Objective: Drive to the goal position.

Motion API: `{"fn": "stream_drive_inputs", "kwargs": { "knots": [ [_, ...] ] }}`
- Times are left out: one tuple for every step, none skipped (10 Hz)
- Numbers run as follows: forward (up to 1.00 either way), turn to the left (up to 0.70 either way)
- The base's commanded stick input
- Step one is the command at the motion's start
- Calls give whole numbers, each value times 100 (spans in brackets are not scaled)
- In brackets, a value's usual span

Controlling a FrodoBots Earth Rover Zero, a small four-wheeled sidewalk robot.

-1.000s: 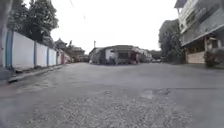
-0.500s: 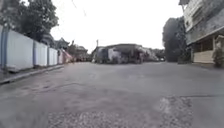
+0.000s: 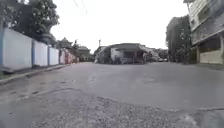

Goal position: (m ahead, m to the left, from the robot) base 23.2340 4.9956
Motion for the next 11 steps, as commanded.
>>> {"fn": "stream_drive_inputs", "kwargs": {
  "knots": [
    [100,0],
    [100,0],
    [100,-1],
    [100,-5],
    [100,-24],
    [100,-39],
    [100,-38],
    [100,-31],
    [100,-24],
    [100,-17],
    [100,-10]
  ]
}}
